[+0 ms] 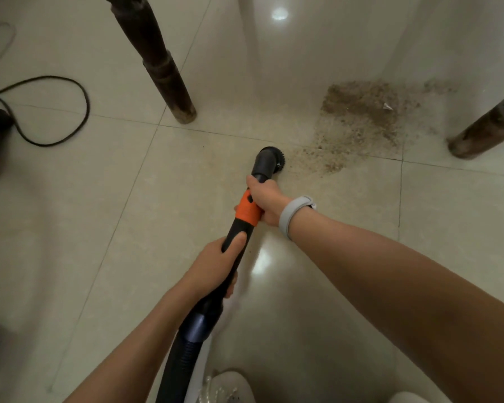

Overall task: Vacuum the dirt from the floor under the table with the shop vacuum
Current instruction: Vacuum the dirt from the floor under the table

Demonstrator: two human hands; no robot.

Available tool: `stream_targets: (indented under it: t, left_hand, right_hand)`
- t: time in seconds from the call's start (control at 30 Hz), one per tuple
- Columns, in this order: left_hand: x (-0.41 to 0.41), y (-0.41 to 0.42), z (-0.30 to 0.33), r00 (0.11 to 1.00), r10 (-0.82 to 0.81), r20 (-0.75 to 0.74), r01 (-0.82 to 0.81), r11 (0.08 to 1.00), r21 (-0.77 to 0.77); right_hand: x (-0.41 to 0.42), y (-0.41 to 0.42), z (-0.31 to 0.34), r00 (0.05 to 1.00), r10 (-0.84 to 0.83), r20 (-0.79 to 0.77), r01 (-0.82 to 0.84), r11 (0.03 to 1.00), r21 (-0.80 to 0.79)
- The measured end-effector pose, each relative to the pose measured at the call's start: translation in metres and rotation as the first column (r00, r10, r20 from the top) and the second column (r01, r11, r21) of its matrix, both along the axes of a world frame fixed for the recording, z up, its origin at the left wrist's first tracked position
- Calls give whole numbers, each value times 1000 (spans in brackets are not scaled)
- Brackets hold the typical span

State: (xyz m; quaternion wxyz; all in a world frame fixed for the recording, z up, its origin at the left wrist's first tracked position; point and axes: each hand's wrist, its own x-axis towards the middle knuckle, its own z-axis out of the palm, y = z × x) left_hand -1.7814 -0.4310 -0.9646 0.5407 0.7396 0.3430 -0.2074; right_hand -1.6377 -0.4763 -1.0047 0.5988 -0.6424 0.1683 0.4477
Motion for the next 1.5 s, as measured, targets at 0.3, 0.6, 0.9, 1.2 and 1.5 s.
stream_targets:
  t: [0.3,0.6,0.9,1.2,1.5]
  left_hand:
    - [9,-6,8,1000,17,-19,-18,998,-59]
    - [-32,-24,-2,992,-119,-42,115,989,-91]
    - [22,-21,-1,999,-42,23,41,999,27]
    - [46,-20,9,1000,-25,-12,24,999,-44]
    - [28,-56,13,974,-220,-47,215,973,-86]
  right_hand:
    - [5,-1,0,999,-17,44,20,997,-71]
    - [-45,-49,-2,984,-169,-57,158,976,-150]
    - [-9,-33,20,972,-225,-62,228,973,42]
    - [-1,-37,41,982,-149,-120,158,984,78]
    - [-26,-90,26,969,-242,-48,238,968,-83]
